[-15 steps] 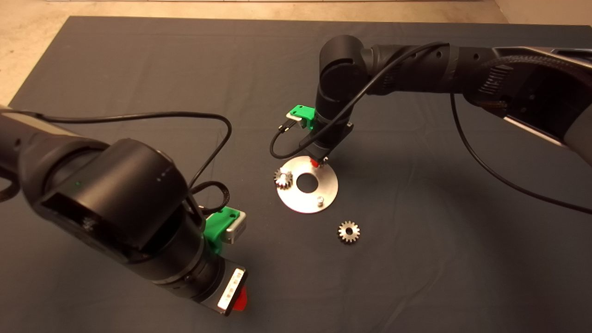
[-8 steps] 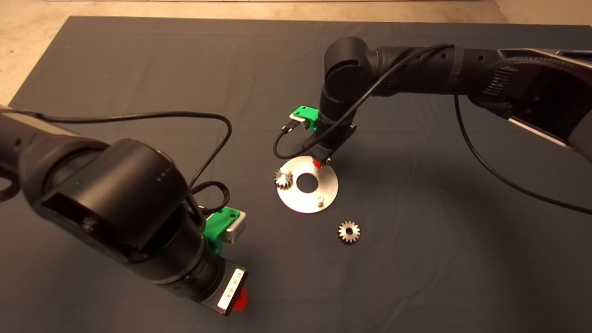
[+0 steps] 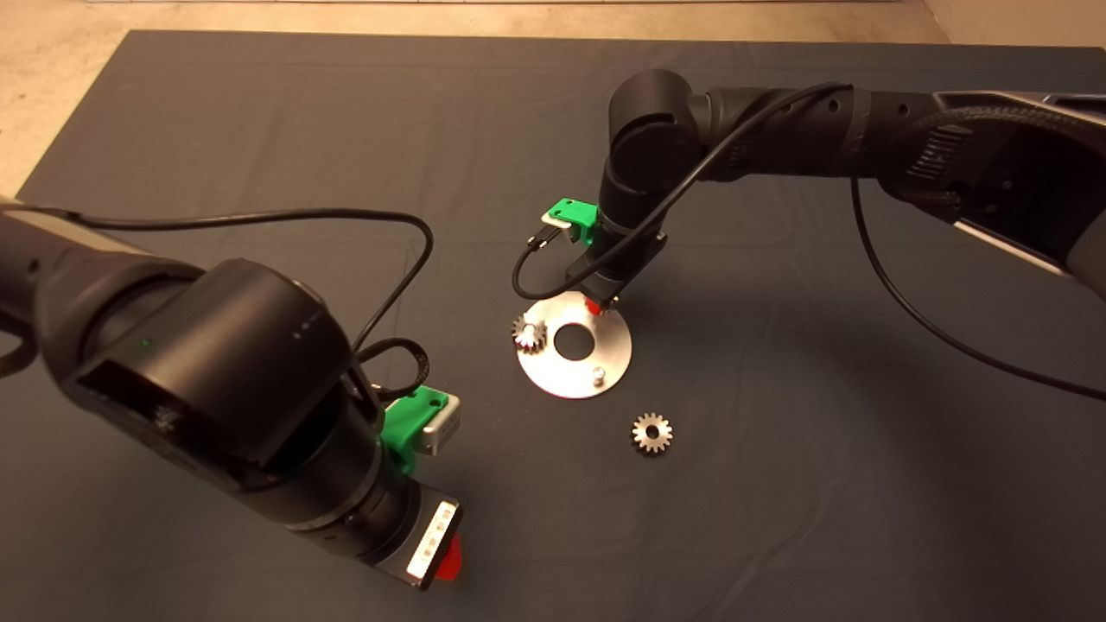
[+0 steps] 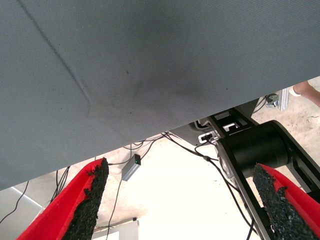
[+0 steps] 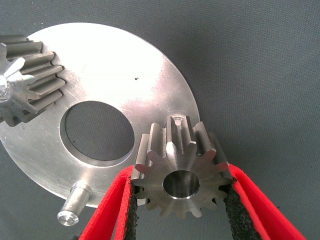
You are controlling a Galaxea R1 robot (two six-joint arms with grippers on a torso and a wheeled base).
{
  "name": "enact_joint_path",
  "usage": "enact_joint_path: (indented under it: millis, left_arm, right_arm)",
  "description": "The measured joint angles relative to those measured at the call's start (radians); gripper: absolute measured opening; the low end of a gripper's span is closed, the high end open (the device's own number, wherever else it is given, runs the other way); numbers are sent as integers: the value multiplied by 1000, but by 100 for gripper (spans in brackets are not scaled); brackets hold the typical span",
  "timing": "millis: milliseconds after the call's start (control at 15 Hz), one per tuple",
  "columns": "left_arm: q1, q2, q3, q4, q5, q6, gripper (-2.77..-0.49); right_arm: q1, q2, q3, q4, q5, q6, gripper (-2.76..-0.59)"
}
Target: Install three planetary gears onto the carrier pins
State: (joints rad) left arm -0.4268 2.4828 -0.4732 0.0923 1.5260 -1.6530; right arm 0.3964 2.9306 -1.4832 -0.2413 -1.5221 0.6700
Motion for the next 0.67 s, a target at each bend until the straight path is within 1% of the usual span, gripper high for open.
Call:
enact_joint_path:
  millis: [400, 667]
  left_arm:
    - [0, 0, 0, 0, 0, 0, -122]
    - [0, 0, 11, -1, 0, 0, -122]
  right_arm:
    - [0, 0, 3, 0, -1, 0, -228]
    - [0, 0, 3, 0, 0, 0, -228]
